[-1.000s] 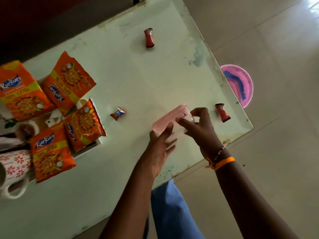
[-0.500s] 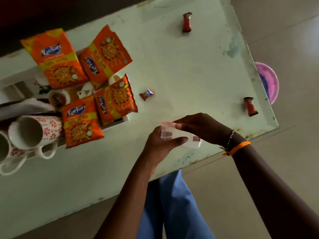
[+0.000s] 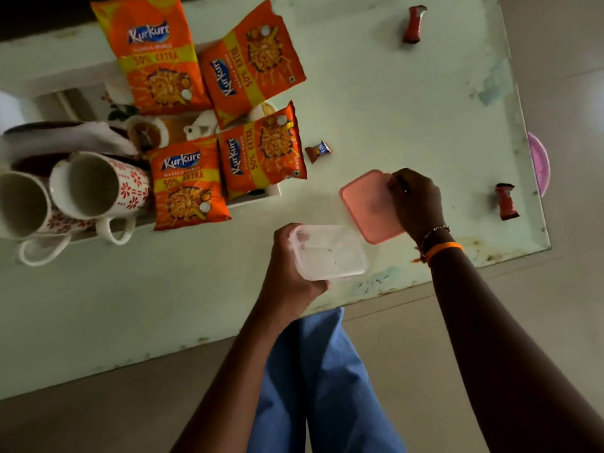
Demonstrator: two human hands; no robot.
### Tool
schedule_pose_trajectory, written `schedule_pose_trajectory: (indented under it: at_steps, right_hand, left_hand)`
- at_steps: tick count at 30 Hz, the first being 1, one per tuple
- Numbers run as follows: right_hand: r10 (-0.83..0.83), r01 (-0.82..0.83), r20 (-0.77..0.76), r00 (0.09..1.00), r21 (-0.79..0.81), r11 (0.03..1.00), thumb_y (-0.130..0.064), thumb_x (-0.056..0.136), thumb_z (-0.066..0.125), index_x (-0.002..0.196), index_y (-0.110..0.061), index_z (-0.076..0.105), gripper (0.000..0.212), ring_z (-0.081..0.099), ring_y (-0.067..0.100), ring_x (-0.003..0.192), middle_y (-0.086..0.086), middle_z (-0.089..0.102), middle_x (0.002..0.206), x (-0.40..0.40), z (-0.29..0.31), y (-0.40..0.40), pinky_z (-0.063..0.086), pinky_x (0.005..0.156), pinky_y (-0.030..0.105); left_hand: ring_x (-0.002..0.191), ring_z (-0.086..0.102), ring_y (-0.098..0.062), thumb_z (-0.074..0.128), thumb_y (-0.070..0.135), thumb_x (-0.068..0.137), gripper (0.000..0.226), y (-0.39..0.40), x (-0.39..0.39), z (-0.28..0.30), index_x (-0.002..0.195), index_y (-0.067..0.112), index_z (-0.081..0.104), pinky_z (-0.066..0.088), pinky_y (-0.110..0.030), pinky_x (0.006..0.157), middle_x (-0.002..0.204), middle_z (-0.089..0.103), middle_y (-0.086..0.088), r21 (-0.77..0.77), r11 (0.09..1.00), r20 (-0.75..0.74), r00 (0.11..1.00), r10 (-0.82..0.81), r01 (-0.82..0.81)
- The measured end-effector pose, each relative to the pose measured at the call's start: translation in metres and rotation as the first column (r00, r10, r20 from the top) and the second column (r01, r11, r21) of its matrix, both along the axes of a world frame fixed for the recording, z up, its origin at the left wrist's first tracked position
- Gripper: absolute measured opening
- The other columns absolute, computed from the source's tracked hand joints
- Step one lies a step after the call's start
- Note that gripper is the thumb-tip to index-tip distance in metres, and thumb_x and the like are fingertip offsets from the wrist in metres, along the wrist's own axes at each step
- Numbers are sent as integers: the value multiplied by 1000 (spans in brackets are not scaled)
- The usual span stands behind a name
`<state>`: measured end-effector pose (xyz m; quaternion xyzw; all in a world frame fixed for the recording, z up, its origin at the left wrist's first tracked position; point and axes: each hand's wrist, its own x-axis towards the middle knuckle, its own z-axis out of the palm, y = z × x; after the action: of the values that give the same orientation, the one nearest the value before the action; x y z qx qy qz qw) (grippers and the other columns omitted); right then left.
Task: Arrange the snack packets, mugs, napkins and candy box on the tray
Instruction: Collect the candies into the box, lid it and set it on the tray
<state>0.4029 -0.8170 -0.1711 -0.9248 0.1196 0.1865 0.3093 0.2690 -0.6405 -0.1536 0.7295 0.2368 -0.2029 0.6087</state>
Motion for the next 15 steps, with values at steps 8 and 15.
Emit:
schedule_pose_trajectory:
  at_steps: [8, 15]
  right_hand:
    - [356, -333, 94, 930, -199, 922, 0, 83, 46, 122, -15, 51, 42, 44, 35, 116, 13, 49, 129, 31, 6, 49, 41, 90, 43]
    - [607, -594, 7, 795, -194, 781, -9, 89, 50, 118, -17, 56, 30, 41, 31, 118, 9, 45, 132, 41, -4, 81, 46, 85, 41]
  left_hand:
    - [107, 46, -8, 81, 6, 60, 83, 20, -7, 3, 119, 30, 27, 40, 3, 77, 115, 45, 5, 41, 990, 24, 990, 137, -138]
    - [106, 49, -10, 77, -2, 57, 85, 12, -6, 3, 115, 33, 26, 50, -7, 74, 117, 41, 4, 83, 994, 27, 997, 70, -72]
